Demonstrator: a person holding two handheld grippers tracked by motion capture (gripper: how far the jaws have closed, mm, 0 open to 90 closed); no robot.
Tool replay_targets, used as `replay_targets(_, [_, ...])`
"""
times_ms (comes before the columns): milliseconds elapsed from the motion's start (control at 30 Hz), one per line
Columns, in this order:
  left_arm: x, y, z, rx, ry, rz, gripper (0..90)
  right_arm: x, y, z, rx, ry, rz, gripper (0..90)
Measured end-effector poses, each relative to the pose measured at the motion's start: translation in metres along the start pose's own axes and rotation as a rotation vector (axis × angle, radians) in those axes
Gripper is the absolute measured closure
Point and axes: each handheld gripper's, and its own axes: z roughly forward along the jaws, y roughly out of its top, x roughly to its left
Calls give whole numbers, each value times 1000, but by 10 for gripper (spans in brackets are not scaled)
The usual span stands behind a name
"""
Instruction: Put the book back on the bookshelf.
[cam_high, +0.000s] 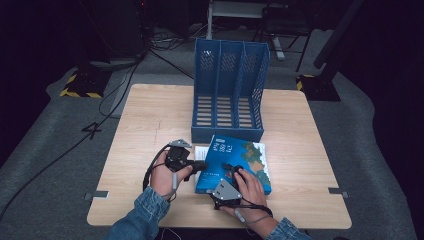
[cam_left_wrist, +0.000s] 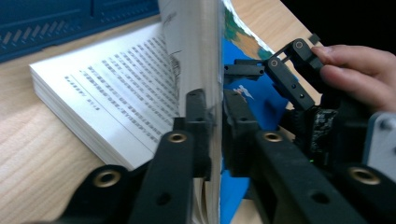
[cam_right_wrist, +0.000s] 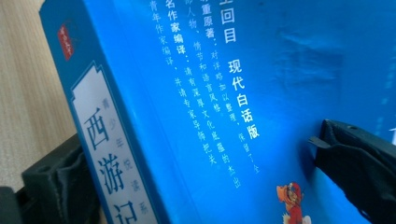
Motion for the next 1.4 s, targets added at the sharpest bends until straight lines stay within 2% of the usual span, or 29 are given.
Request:
replay_targets(33, [0, -6, 1, 41, 31, 4, 734, -1, -3, 1, -16, 13, 32, 2])
replay_targets(67, [0, -6, 1, 41, 31, 4, 735, -1, -3, 1, -16, 13, 32, 2])
replay_targets(133, [1, -12, 0, 77, 28, -16, 745, -2, -3, 1, -15, 21, 38, 2])
replay_targets(167, [3, -15, -2, 89, 16, -34, 772, -2, -3, 1, -16, 19, 40, 2])
replay_targets(233, [9, -19, -3, 89, -49, -105, 802, -1, -3, 2, -17, 15, 35, 2])
replay_targets(333, [15, -20, -2, 85, -103, -153, 815, 0, -2, 2, -21, 13, 31, 2])
replay_targets(400, [16, -17, -2, 97, -114, -146, 831, 0, -1, 4, -20, 15, 31, 0])
replay_targets(500, [13, -10, -3, 115, -89, -118, 851, 0, 1, 6, -10, -10, 34, 0])
replay_targets(567, [10, -8, -4, 106, -84, -108, 852, 1, 2, 7, -9, -26, 30, 0])
replay_targets(667, [9, -4, -5, 81, -116, -116, 852, 3, 3, 9, 5, -87, -3, 1])
replay_targets(767, [4, -1, -5, 67, -151, -121, 849, 2, 6, 9, 44, -138, -36, 2])
replay_targets(800, [3, 0, -5, 59, -147, -111, 848, -2, 6, 9, 69, -149, -36, 0])
replay_targets(867, [3, 3, -5, 51, -140, -104, 847, -7, 8, 9, 74, -145, -28, 0])
replay_targets(1067, [12, 0, 0, 45, -123, -131, 848, -12, 6, 16, 96, -109, -24, 0])
replay_targets(1167, [15, 0, 2, 51, -87, -126, 847, -17, 6, 19, 107, -76, 10, 6])
replay_targets(1200, [16, -1, 2, 42, -88, -137, 846, -19, 6, 19, 116, -66, 14, 14])
replay_targets(1267, [17, -1, 2, 35, -79, -136, 840, -21, 8, 20, 130, -46, 8, 34])
replay_targets(1333, [18, -1, 3, 30, -65, -132, 823, -20, 11, 20, 135, -37, -28, 122])
replay_targets(1367, [18, -2, 3, 27, -52, -129, 823, -20, 11, 20, 135, -37, -28, 122])
replay_targets(1400, [19, -2, 4, 26, -41, -131, 810, -18, 13, 19, 143, -32, -57, 175])
